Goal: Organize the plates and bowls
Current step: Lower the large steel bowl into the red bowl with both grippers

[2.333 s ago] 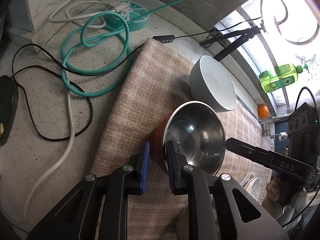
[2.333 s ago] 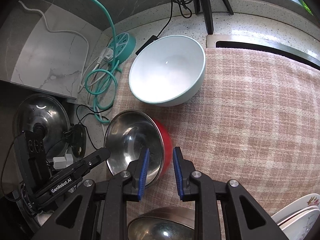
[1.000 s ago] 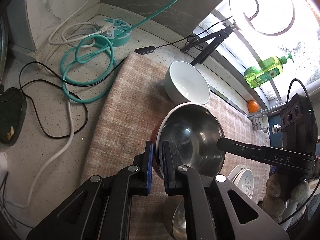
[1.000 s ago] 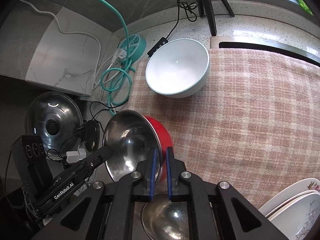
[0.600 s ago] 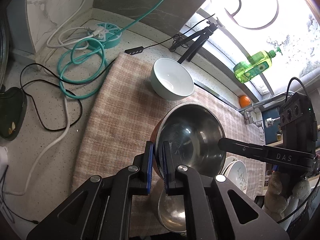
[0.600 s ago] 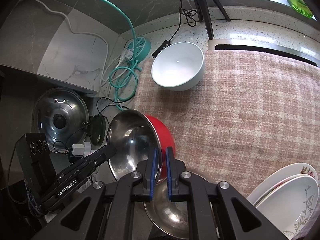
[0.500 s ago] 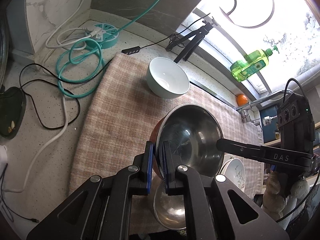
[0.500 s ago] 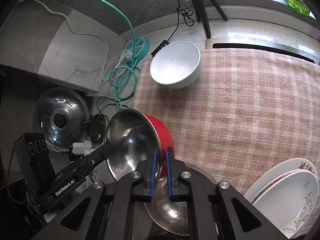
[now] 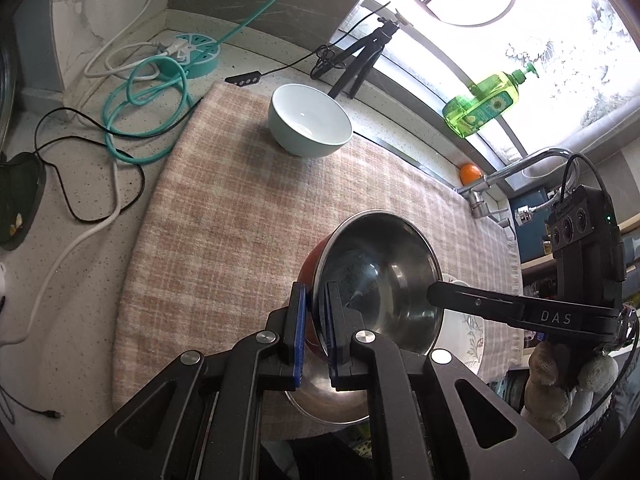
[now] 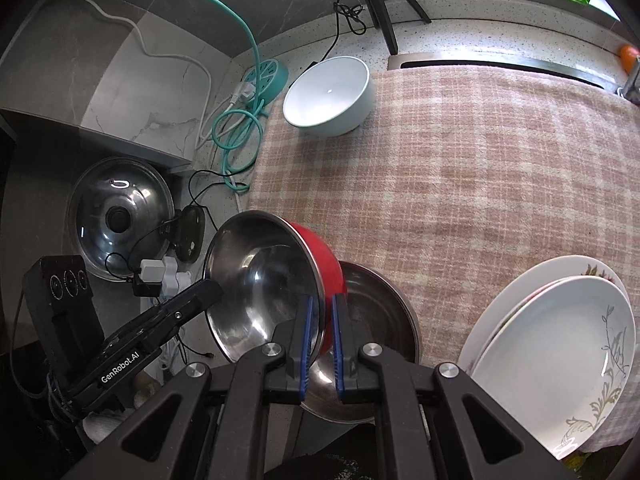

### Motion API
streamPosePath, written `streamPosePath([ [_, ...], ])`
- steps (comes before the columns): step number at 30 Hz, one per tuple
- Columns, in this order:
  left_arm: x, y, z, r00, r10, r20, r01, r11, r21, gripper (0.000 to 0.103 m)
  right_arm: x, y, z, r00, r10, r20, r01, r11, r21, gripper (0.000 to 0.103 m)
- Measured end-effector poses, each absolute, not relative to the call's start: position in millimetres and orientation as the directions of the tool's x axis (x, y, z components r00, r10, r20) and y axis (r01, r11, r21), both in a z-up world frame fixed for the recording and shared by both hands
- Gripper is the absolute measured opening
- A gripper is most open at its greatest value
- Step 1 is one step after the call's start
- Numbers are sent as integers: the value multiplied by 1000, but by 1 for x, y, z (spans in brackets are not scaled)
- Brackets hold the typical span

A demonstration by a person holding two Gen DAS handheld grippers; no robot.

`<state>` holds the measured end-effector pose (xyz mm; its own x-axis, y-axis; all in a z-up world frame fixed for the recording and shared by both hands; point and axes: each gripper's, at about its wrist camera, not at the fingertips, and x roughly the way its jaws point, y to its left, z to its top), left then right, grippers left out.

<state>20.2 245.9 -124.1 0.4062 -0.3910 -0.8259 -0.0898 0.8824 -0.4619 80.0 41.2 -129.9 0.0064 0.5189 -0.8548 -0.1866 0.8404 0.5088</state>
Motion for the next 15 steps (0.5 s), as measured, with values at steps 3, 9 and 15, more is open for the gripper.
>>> streamPosePath([
  [3,15,241,-128,392,-395,-831,-88,883,-461,7,72,37,-133,1,511,-859,-186,845,502,9],
  [9,5,233,-138,361,-398,-843,-85,887,-455,7,58,34,-143,-13,481,-877,-198,858,474,9],
  [15,-1,223,-145,330,-386,-862,-61,902,-427,7,49,33,-156,-28,442,-897,-218,873,437,9],
])
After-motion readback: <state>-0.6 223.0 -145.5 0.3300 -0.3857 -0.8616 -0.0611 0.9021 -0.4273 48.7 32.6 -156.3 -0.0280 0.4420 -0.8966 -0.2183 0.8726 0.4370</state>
